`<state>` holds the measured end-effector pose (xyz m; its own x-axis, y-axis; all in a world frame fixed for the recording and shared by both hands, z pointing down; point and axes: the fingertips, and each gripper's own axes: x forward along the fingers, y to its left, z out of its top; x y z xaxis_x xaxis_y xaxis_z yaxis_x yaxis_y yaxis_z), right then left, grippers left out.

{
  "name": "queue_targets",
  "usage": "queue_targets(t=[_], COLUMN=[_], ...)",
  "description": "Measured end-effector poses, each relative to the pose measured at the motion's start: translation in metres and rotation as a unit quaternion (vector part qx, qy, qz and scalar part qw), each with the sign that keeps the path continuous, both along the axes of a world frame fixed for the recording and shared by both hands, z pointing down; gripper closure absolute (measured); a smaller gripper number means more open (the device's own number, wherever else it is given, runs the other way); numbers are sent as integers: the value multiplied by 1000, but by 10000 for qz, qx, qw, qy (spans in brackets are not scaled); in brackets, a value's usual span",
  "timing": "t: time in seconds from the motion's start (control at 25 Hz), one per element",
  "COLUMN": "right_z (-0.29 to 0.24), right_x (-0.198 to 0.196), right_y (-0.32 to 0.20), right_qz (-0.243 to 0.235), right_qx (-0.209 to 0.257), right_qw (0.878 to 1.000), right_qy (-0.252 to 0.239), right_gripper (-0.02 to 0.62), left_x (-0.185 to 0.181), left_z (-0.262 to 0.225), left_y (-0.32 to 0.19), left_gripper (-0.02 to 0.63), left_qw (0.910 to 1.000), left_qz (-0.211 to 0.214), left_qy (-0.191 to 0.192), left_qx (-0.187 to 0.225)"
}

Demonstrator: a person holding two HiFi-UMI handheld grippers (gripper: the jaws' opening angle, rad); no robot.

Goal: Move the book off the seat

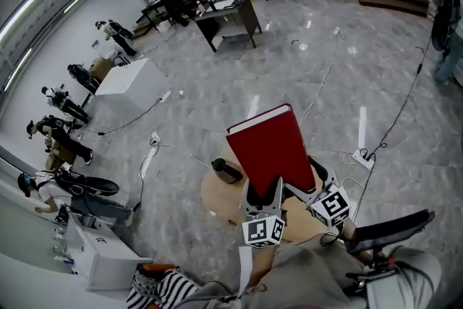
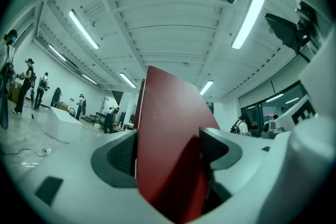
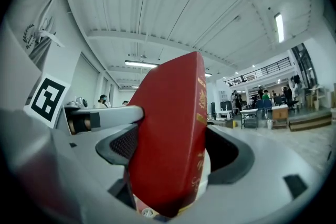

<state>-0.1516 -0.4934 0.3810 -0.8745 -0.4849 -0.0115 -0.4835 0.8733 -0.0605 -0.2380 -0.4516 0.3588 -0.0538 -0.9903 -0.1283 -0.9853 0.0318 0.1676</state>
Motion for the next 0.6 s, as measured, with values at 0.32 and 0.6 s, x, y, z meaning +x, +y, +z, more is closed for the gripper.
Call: queue_targets(t=[0.32,0.6], right_z=[-1,24], right_x=[12,5], right_y=[-9,1], right_qz=[292,214], right_qx=[-10,-271], right_qw=[9995,9990], right_qy=[146,291], right_gripper=[192,193], left_x=[9,1], left_z=[3,27], left_y=[-14,-2], left_gripper=[235,236], left_qw=[9995,9990], left_qz=[247,144], left_qy=[168,326], left_qx=[-33,-268])
